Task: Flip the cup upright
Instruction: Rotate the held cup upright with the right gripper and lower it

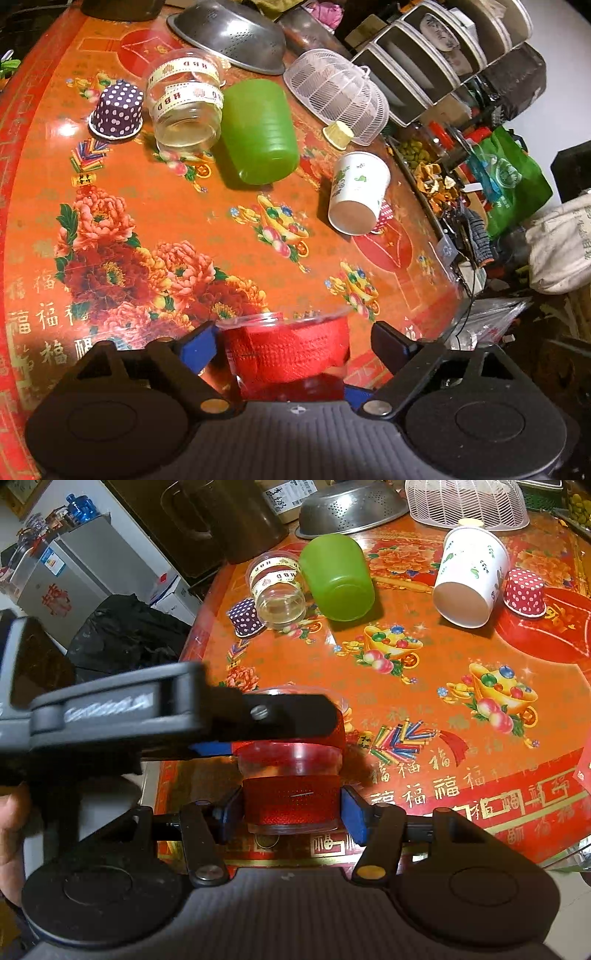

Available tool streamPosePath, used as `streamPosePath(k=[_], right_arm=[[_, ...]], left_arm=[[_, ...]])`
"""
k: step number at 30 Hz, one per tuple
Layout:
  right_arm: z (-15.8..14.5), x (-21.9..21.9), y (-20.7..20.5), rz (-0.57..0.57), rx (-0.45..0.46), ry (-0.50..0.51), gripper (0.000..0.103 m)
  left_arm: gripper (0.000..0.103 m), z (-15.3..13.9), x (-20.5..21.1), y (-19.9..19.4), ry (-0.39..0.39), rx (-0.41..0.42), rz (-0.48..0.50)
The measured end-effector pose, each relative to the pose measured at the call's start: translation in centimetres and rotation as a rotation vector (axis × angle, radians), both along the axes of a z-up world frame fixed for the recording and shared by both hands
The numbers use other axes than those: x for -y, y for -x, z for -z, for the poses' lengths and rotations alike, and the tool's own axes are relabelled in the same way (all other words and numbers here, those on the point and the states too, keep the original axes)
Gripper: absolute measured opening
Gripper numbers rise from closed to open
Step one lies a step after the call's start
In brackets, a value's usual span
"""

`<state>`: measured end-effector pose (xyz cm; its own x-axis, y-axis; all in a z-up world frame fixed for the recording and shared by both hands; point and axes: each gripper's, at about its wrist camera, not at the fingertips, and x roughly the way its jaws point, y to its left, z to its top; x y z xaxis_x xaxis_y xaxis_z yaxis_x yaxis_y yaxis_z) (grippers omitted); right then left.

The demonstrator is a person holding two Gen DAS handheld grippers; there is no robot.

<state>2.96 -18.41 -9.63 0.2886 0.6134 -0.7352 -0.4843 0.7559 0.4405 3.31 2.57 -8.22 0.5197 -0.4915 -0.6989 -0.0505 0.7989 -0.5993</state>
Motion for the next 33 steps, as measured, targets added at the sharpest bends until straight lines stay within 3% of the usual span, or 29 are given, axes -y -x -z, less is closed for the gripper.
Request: streamPosePath(k=[8, 19, 21, 22, 23, 28, 33], right_arm=[[0.2, 0.4, -0.2, -0.003, -0.009, -0.023, 0.058], [0.4, 0.7, -0.2, 0.000, -0.007, -0.042, 0.060], [0.4, 0.9, 0.0, 0.003, 0.005, -0.043, 0.069], [0.3, 1.0, 0.1, 0.009, 0.016, -0.044, 0.080], [0.2, 1.3, 0.5, 0.021, 0.036, -0.048, 0.085], [-0.5, 3.8, 2.3, 0.059, 0.133, -0.111, 0.092], [-0.7, 7.7, 4.3, 0.137, 0.262, -0.202, 0.095]], left_arm=[[0.078, 1.0, -0.3, -0.4, 0.014, -0.018, -0.016], [0.075, 0.9, 0.0, -0.6, 0.000, 0.011, 0.009], [0.075, 1.0, 0.1, -0.6, -0.017, 0.015, 0.011], [0.075, 0.9, 0.1, -0.6, -0.024, 0.020, 0.009], [0.075, 0.9, 0.1, -0.5, -0.032, 0.029, 0.011], [0.074, 0.2, 0.4, 0.1, -0.091, 0.114, 0.011], [0.074, -2.4, 1.2, 2.7, -0.234, 0.347, -0.052]])
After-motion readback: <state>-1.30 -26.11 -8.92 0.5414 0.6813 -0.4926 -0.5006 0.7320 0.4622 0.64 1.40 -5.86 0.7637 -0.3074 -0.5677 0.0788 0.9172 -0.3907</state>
